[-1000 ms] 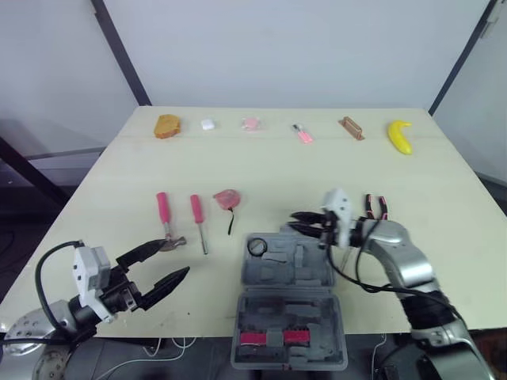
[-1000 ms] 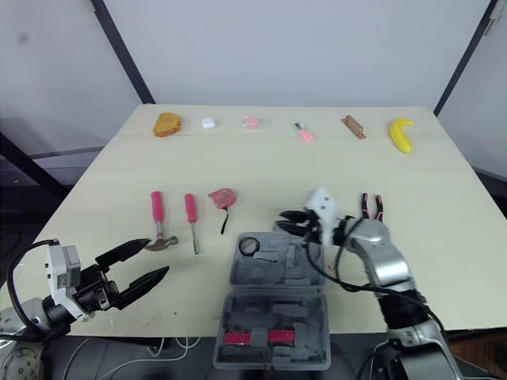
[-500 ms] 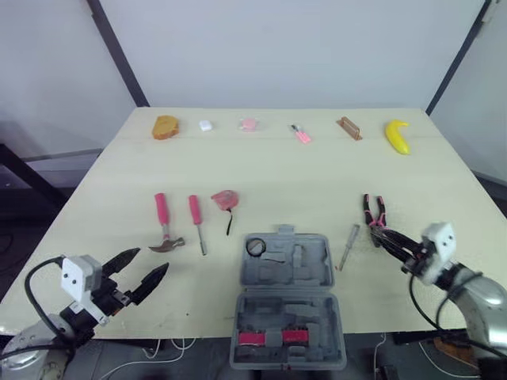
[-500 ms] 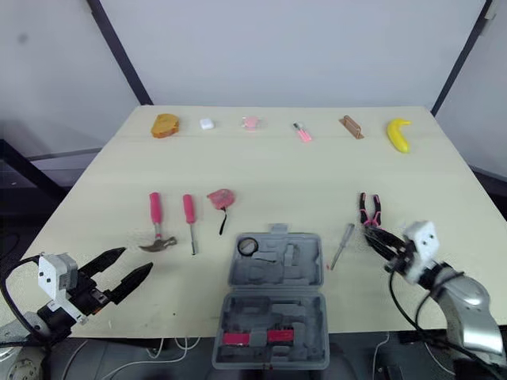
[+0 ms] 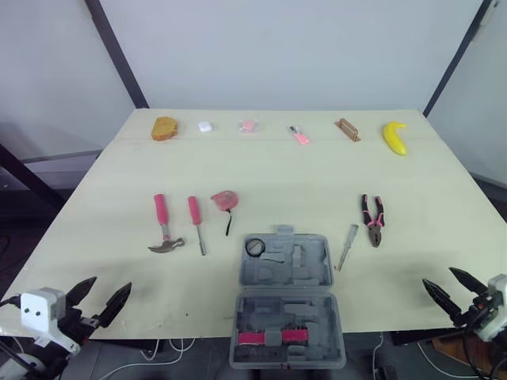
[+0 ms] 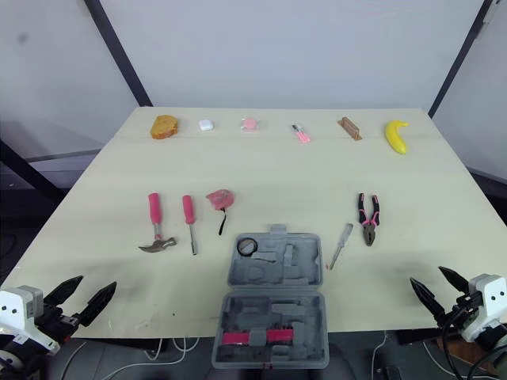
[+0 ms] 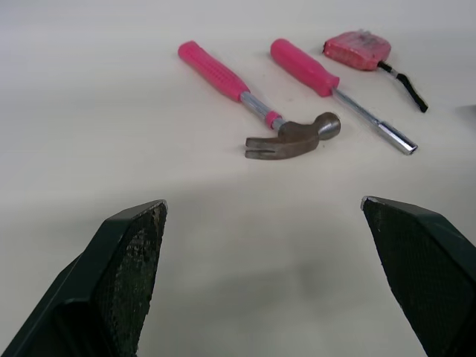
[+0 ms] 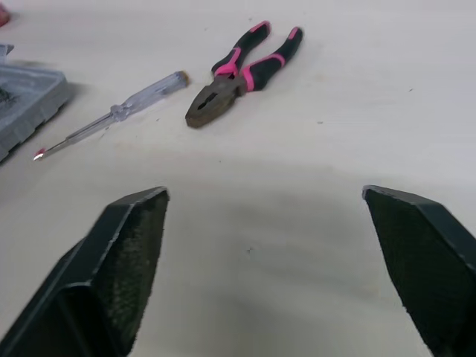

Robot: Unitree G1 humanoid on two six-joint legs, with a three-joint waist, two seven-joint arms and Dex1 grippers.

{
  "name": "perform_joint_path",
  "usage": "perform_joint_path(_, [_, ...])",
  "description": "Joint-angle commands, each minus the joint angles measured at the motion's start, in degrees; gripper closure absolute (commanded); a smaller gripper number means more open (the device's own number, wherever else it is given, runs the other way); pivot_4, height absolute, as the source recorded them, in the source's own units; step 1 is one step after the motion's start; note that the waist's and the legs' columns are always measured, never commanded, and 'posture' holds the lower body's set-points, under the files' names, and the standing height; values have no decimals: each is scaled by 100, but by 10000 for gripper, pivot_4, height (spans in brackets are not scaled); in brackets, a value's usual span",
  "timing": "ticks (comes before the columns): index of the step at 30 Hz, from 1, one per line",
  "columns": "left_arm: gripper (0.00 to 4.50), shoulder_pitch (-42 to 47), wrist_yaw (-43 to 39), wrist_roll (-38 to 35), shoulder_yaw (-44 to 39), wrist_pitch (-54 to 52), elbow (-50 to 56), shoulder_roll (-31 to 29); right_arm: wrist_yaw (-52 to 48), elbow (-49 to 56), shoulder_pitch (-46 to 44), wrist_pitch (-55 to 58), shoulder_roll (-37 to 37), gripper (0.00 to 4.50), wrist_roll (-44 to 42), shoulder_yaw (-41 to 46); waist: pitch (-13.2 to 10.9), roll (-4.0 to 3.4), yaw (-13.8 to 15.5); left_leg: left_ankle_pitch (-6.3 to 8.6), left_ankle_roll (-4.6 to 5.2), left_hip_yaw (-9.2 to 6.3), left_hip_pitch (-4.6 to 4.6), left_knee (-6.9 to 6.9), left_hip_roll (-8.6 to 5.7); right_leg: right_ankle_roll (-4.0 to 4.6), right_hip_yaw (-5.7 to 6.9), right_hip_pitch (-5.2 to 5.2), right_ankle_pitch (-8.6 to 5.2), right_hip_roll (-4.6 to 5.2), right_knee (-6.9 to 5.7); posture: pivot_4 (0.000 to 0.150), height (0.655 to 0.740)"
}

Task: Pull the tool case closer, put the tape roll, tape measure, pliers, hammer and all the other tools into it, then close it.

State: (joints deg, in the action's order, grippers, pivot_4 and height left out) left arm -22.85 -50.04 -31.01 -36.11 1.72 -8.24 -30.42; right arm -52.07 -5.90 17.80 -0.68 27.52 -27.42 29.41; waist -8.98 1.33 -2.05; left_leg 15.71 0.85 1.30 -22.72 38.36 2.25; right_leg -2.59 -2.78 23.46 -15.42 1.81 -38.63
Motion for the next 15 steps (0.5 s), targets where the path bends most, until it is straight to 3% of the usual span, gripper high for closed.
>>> perform_joint_path(1, [0,31,-75,-39,-114,139,7,-83,-1,-48,26,-187,60,350,-97,147,4,6,5,0,0,0,0,0,0,0,0,0,0,0,1,1500,7400])
perform_joint_path(6, [0,234,35,4,43,56,198,-81,-277,2,-43,-213,130,350,-206,39,7,6,22,0,0,0,0,1,0,0,0,-1,1,1,-1,1500,7400])
perform_joint_path(9, [0,383,488,88,357,-275,989,38,-771,707,-64,263,316,350,-610,-292,7,4,20,0,0,-1,0,1,2,-1,-1,-1,1,2,-1,1500,7400])
perform_joint_path(15, [0,702,1681,525,898,-897,1895,331,-853,1450,-269,864,544,350,-888,-682,12,8,31,0,0,-8,1,4,7,-3,-1,-4,2,7,-11,1500,7400])
